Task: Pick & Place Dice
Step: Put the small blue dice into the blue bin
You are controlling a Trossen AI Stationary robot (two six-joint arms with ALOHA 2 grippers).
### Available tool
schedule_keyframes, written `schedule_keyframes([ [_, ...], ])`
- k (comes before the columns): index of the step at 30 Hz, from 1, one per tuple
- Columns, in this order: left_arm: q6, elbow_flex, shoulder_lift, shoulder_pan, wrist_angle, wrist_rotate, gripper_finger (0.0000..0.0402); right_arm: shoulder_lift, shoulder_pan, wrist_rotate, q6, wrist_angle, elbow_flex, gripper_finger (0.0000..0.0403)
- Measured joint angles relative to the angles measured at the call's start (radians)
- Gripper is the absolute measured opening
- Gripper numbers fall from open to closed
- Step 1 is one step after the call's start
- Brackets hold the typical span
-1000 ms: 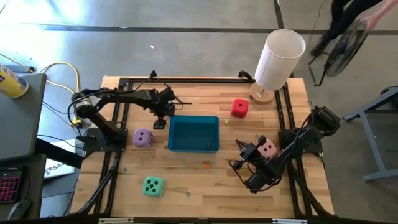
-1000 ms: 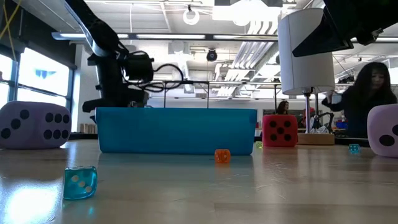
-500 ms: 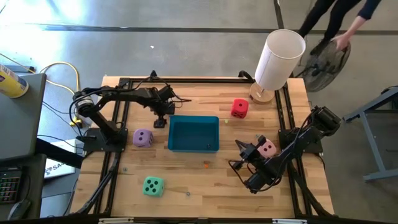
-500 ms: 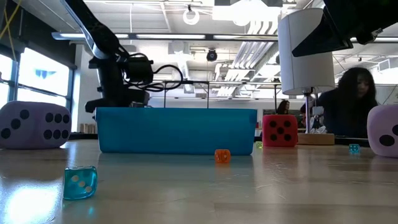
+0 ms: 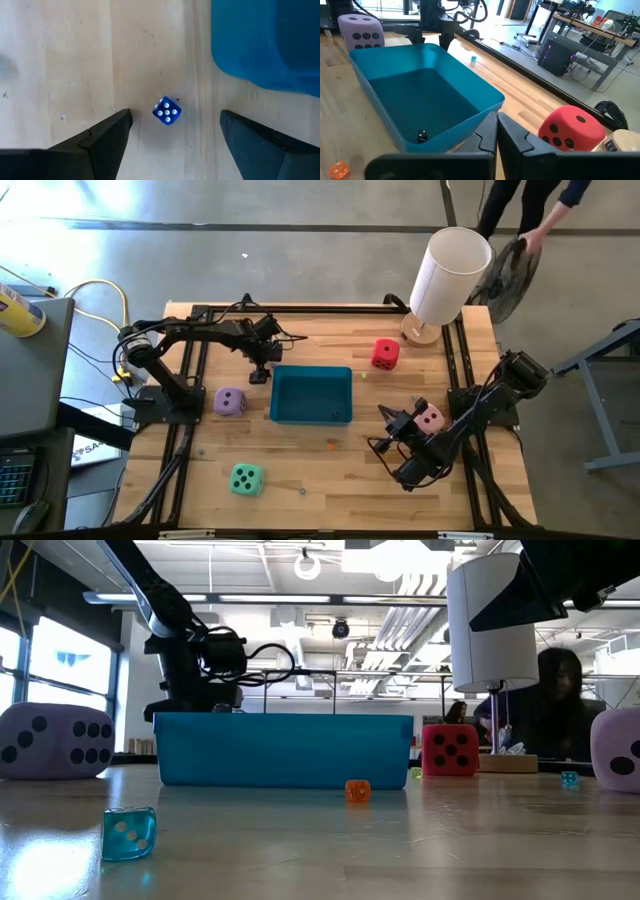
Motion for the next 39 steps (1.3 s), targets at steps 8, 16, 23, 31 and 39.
schedule_keyframes([
  [8,-0.002,0.000,0.001,-0.001,0.018,0.001,0.0303,0.000,0.000,0.001,-0.017,0.008,0.000,0.0002],
  [16,-0.007,0.000,0.001,-0.001,0.020,0.003,0.0303,0.000,0.000,0.000,-0.017,0.008,0.000,0.0002],
  [23,-0.010,0.000,0.001,-0.001,0.024,0.003,0.0302,0.000,0.000,0.000,-0.017,0.008,0.000,0.0002],
  [31,-0.010,0.000,0.001,-0.001,0.028,0.002,0.0247,0.000,0.000,0.000,-0.016,0.008,0.000,0.0002],
  [39,-0.009,0.000,0.001,-0.001,0.033,0.003,0.0182,0.000,0.000,-0.001,-0.017,0.008,0.000,0.0002],
])
